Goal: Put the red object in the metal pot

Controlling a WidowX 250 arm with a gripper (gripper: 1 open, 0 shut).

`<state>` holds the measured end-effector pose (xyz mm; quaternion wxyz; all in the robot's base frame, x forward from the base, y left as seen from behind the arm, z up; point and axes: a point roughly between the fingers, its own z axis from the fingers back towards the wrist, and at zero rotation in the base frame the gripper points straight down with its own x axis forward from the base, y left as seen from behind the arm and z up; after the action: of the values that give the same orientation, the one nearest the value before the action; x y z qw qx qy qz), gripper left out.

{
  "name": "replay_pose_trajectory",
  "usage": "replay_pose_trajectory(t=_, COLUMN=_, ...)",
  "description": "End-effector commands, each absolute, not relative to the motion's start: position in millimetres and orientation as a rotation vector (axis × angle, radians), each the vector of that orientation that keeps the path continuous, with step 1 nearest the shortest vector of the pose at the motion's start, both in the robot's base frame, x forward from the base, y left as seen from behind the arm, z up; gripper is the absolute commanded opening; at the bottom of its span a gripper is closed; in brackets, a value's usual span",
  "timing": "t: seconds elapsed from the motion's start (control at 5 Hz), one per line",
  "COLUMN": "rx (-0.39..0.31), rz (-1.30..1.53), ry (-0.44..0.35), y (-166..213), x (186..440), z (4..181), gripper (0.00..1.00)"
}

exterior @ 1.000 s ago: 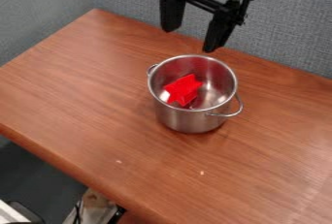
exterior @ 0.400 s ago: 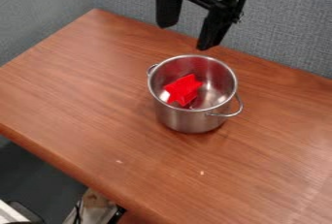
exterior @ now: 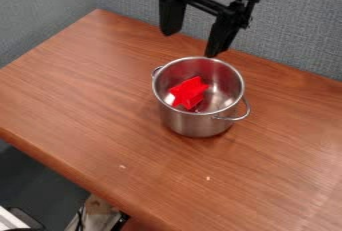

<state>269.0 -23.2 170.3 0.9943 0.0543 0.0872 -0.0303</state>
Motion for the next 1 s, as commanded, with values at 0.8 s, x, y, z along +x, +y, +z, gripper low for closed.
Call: replay_pose_trajectory(t=0.8, rx=0.132, rz=0.061, ry=0.073, y=-6.0, x=282.9, z=159.9, gripper=1.00)
